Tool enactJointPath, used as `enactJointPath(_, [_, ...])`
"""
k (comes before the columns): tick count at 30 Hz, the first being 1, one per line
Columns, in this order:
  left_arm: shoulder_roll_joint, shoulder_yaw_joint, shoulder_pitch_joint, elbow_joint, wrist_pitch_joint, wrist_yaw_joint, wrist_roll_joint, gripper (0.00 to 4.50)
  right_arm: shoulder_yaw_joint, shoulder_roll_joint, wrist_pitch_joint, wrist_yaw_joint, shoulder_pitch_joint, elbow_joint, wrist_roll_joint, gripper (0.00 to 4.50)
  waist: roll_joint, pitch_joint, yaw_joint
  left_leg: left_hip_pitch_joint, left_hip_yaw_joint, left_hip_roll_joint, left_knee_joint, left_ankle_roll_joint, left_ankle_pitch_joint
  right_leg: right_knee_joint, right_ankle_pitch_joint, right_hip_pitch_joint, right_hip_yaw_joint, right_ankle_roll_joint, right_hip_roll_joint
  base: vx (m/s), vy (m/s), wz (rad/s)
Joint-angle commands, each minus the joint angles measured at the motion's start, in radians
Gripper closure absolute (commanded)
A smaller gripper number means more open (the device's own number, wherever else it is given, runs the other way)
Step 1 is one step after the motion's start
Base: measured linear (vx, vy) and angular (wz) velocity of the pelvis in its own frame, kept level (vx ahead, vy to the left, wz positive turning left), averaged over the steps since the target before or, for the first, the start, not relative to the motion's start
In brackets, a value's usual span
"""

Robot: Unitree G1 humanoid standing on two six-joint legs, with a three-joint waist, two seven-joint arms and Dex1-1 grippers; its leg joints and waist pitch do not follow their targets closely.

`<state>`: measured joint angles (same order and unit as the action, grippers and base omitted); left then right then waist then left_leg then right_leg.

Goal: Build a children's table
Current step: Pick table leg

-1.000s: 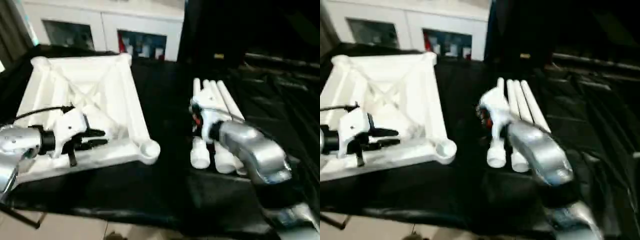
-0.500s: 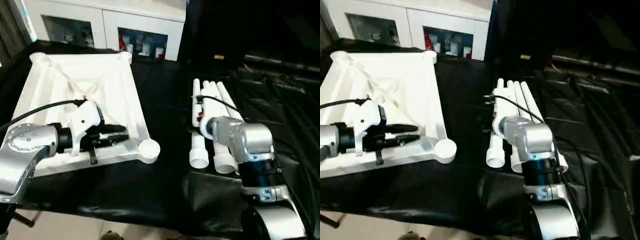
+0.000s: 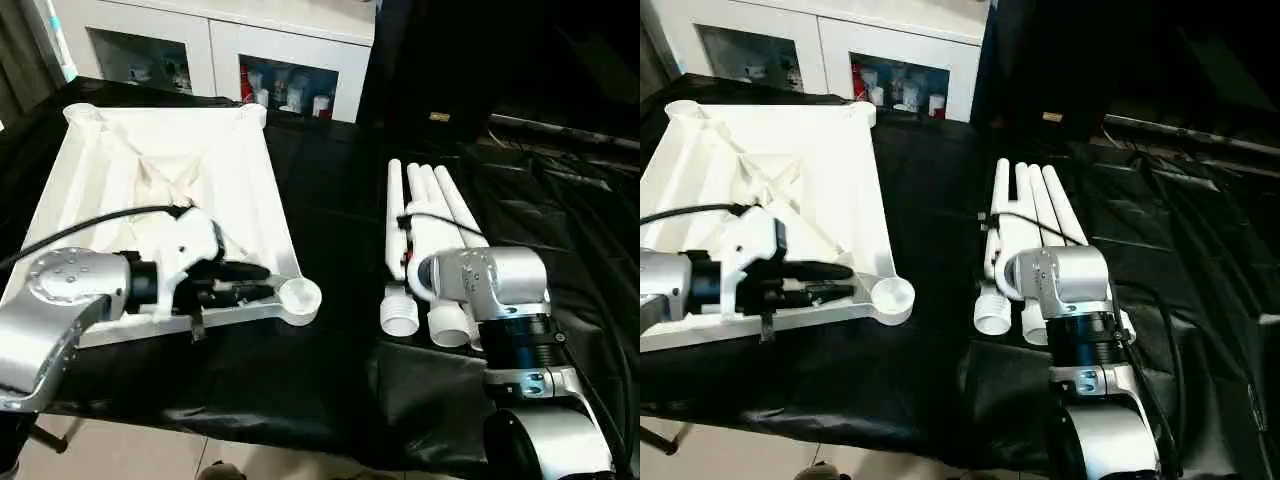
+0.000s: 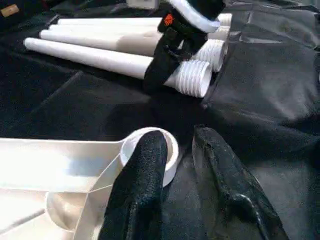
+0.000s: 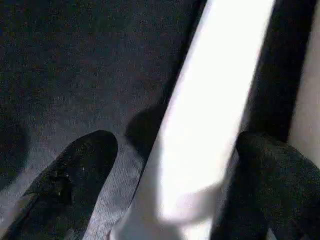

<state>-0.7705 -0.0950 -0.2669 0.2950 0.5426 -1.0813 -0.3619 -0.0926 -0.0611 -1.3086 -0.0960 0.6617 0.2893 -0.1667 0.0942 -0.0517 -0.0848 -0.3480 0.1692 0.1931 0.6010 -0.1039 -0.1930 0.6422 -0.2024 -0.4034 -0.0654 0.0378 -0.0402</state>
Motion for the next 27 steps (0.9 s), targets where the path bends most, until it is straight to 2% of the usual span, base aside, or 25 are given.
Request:
enactJointPath(1, [-0.012,-0.012,0.003,0.034,0.019,-0.011,-0.02,3.35,-0.037,0.003,-0.021,0.013,0.007,0.013,-0.014,0.38,-0.019,0.054,0.004,0.007,-0.007,0.031,-0.076,-0.076,-0.121,-0.074,-0.201,0.048,0.065,0.068,-0.088,0.0,0.0,0.0])
enactJointPath(4, [-0.015,-0.02,0.005,0.055,0.043,-0.011,-0.039,3.35,-0.06,0.01,-0.026,0.018,0.005,0.036,-0.015,0.66,-0.02,0.054,0.004,0.008,-0.007,0.032,-0.076,-0.079,-0.125,-0.073,-0.195,0.048,0.065,0.073,-0.088,0.0,0.0,0.0])
enactJointPath(7, [-0.02,-0.024,0.009,0.058,0.039,-0.012,-0.037,3.35,-0.059,0.012,-0.029,0.011,0.005,0.047,-0.019,0.84,-0.017,0.053,0.002,0.006,-0.006,0.03,-0.077,-0.078,-0.127,-0.076,-0.215,0.049,0.064,0.062,-0.087,0.0,0.0,0.0])
enactJointPath(10, [-0.022,-0.025,0.014,0.062,0.04,-0.014,-0.036,3.35,-0.062,0.015,-0.03,0.009,0.005,0.055,-0.02,1.18,-0.019,0.053,0.003,0.006,-0.007,0.031,-0.077,-0.081,-0.133,-0.079,-0.232,0.048,0.064,0.053,-0.088,0.0,0.0,0.0])
enactJointPath(16, [-0.033,-0.036,0.023,0.076,0.035,-0.009,-0.007,3.35,-0.079,0.02,-0.024,0.007,0.015,0.089,-0.028,1.69,-0.016,0.053,0.004,0.006,-0.008,0.032,-0.077,-0.082,-0.138,-0.078,-0.244,0.047,0.064,0.049,-0.088,0.0,0.0,0.0])
enactJointPath(17, [-0.033,-0.041,0.023,0.077,0.031,0.016,0.009,3.19,-0.099,0.027,-0.021,0.012,0.021,0.113,-0.037,1.77,-0.014,0.052,0.004,0.006,-0.008,0.032,-0.078,-0.082,-0.146,-0.081,-0.258,0.045,0.064,0.046,-0.088,0.0,0.0,0.0])
enactJointPath(22, [-0.029,-0.047,0.025,0.077,0.008,0.027,0.022,2.98,-0.114,0.03,-0.007,0.014,0.025,0.141,-0.04,2.14,-0.017,0.054,0.005,0.008,-0.008,0.031,-0.077,-0.085,-0.147,-0.08,-0.251,0.044,0.063,0.047,-0.088,0.0,0.0,0.0])
enactJointPath(24, [-0.016,-0.048,0.023,0.08,0.019,0.032,0.009,2.63,-0.125,0.028,0.009,0.015,0.028,0.169,-0.04,2.39,-0.015,0.053,0.006,0.007,-0.008,0.031,-0.078,-0.088,-0.156,-0.08,-0.255,0.044,0.063,0.05,-0.087,0.0,0.0,0.0])
enactJointPath(26, [0.007,-0.046,0.015,0.082,0.019,0.051,0.005,2.57,-0.136,0.025,0.018,0.016,0.031,0.188,-0.042,2.5,-0.015,0.053,0.008,0.008,-0.009,0.031,-0.077,-0.089,-0.17,-0.082,-0.272,0.043,0.062,0.053,-0.088,0.0,0.0,0.0])
enactJointPath(27, [0.02,-0.042,0.006,0.087,0.035,0.063,-0.005,2.44,-0.139,0.021,0.023,0.016,0.035,0.195,-0.041,2.54,-0.02,0.053,0.005,0.01,-0.01,0.031,-0.077,-0.09,-0.179,-0.083,-0.281,0.042,0.062,0.052,-0.089,0.0,0.0,0.0])
